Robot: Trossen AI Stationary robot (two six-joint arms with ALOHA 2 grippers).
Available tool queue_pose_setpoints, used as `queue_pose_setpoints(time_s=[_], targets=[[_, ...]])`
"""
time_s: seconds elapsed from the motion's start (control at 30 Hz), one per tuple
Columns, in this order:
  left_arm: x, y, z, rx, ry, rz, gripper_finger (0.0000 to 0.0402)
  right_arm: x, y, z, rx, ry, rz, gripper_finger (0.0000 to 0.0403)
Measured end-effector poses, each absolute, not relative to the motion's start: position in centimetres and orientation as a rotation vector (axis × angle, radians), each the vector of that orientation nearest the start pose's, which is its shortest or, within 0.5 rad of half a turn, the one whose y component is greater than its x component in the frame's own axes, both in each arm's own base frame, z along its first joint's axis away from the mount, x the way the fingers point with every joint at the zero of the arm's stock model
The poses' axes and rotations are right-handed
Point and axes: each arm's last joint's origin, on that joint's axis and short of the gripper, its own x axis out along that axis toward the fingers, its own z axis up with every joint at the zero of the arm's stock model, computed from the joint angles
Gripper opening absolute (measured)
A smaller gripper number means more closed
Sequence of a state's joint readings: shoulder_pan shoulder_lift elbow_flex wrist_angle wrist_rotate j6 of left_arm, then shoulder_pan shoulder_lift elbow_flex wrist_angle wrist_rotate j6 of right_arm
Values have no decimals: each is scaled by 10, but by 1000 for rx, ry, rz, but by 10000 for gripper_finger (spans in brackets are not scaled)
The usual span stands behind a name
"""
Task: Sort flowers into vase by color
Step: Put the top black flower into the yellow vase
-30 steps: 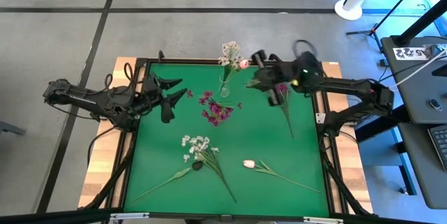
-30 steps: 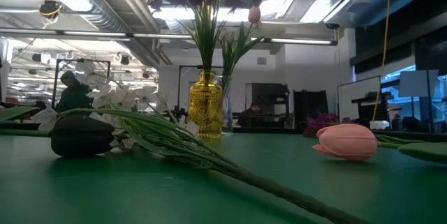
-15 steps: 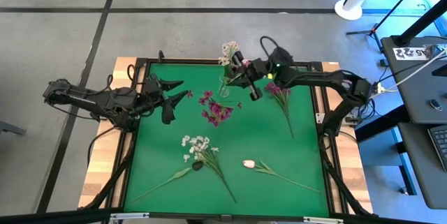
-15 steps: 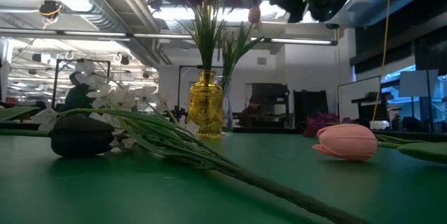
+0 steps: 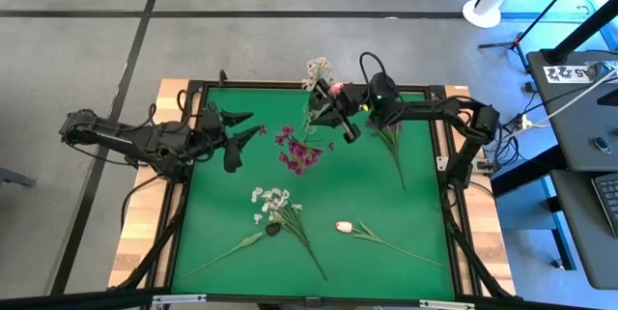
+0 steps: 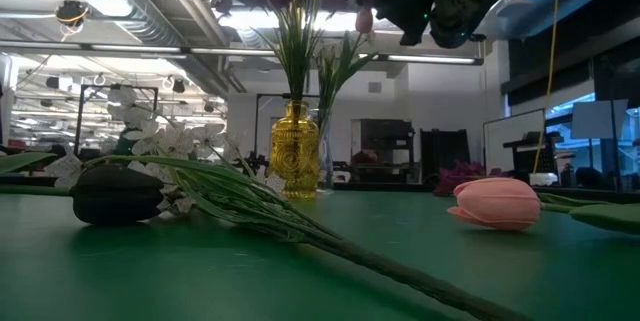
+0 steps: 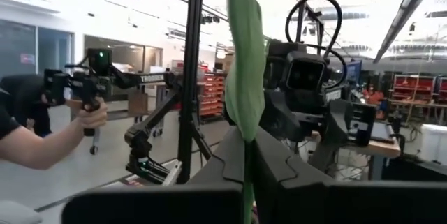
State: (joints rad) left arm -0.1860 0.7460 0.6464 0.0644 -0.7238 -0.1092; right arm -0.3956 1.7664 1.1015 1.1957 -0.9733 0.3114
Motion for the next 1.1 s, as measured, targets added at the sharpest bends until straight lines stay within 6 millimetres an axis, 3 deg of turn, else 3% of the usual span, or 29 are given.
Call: queue_pose_setpoints(time_s=[0.4,1.1], targets=[[166,-12,309,-108,46,542,206,358,-106,303,-53,-342,659,3],[165,-12,307,-118,65,533,206,364,-110,291,-160,-294,578,3]])
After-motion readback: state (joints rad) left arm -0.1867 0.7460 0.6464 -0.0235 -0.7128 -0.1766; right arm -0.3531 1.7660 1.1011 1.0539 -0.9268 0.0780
